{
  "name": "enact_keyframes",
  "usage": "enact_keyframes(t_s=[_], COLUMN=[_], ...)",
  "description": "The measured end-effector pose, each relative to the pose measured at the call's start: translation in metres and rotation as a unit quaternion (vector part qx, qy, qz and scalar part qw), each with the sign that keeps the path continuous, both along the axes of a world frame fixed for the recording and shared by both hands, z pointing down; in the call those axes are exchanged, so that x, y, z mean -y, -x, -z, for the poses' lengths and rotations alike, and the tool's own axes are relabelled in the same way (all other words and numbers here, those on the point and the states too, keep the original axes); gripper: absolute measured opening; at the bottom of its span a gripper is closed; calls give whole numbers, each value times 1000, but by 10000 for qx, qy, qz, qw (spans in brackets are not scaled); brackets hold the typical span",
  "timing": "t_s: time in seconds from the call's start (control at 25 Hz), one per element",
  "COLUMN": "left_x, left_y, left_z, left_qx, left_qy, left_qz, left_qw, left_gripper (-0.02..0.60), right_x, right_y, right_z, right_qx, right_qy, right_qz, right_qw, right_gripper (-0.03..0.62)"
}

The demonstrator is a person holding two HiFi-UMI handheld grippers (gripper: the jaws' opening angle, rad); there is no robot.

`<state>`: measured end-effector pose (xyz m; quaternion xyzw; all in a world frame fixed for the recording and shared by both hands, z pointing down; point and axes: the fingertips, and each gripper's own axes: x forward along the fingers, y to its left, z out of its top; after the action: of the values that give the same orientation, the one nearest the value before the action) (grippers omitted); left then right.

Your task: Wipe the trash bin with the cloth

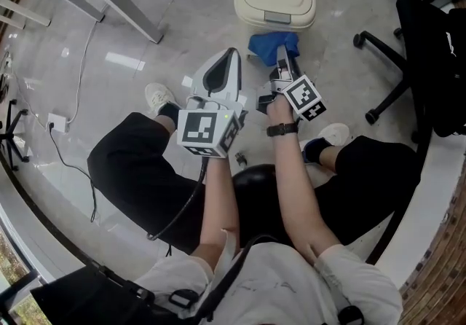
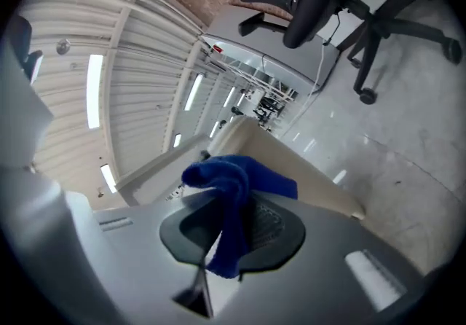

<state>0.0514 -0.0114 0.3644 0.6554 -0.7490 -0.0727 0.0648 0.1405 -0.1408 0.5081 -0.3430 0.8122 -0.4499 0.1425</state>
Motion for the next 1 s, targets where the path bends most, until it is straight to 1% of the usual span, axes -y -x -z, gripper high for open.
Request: enact_keyframes(t_s=[0.12,0.2,0.36,0.44,0.56,0.68,0.76,0.84,0.92,1.0], left_x=[5,8,24,32,38,39,36,35,35,35], left_y=[2,5,10,16,26,36,35,28,20,7], left_z=[-11,-21,-37,-42,-57,-73,-81,-84,-83,-74], left_qx=[19,-39,-40,-36,-128,-236,-292,-311,-316,-315], left_qy=[118,236,346,376,509,647,685,601,542,512], left_qz=[-65,-69,-77,15,226,627,883,1052,1206,1314], left_qw=[9999,9997,9994,9993,9984,9957,9933,9921,9907,9895], left_gripper=[0,0,0,0,0,0,0,0,0,0], right_x=[1,-2,5,5,8,7,2,-1,-2,-5], right_y=[-6,-8,-1,8,16,22,20,14,6,-10], right_z=[-54,-92,-152,-179,-216,-248,-260,-256,-235,-203], right_qx=[-474,-714,-913,-985,-1129,-1333,-1415,-1395,-1305,-1228], right_qy=[413,745,1205,1371,1588,1732,1813,1788,1641,1454], right_qz=[-106,-114,-2,154,370,703,953,1155,1278,1304], right_qw=[9980,9946,9885,9855,9801,9733,9685,9671,9694,9730], right_gripper=[58,58,58,58,58,60,60,60,60,60])
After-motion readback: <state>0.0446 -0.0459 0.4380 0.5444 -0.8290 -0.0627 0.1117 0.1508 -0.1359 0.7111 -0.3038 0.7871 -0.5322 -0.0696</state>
